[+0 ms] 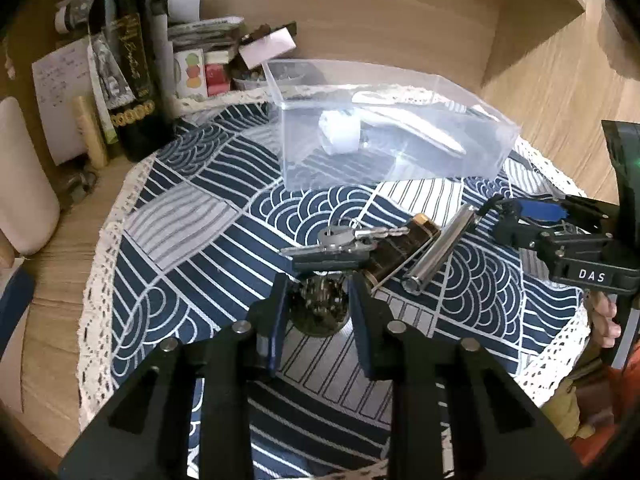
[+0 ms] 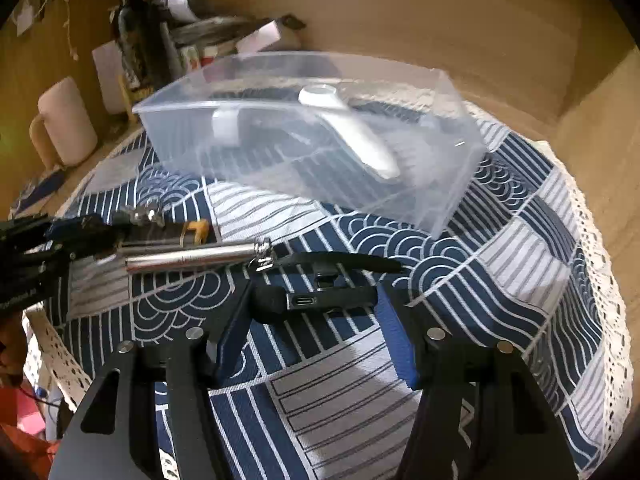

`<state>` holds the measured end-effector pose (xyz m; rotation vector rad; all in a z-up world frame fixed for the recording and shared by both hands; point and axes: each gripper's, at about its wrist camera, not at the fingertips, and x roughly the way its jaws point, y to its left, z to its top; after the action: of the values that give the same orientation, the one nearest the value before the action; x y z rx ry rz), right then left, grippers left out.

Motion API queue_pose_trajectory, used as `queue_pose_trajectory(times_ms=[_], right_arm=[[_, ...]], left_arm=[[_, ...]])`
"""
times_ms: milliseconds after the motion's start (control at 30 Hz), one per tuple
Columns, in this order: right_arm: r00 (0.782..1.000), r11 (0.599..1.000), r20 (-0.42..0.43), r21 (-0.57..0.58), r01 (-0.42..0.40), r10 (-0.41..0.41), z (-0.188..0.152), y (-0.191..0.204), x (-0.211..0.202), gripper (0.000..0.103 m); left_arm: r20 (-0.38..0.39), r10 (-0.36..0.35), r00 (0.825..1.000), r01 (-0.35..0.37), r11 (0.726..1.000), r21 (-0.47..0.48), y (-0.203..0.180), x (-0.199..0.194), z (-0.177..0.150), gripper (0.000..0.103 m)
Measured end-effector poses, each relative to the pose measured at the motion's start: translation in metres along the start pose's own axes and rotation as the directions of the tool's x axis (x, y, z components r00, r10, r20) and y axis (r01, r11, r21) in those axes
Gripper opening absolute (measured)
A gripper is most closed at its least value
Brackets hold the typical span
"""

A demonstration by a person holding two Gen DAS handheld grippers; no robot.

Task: Organize rigid objects
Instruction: 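Grasp the metal ball with the left tool while the right tool grasps the black cable, then lower the ball and cable into the clear box and open both tools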

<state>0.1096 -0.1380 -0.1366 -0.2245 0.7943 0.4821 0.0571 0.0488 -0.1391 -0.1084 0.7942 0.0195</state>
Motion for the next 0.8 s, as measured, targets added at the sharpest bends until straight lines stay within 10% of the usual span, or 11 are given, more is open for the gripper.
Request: queue_pose_trajectory(times_ms=[800], right_arm=[[0.937, 0.997, 0.343, 0.049, 0.054, -0.068, 0.083, -0.025, -0.062, 0.057]], left_arm=[[0.253, 0.000, 0.968, -0.002, 1.000, 0.006, -0.004, -0.037, 0.105, 0.029]])
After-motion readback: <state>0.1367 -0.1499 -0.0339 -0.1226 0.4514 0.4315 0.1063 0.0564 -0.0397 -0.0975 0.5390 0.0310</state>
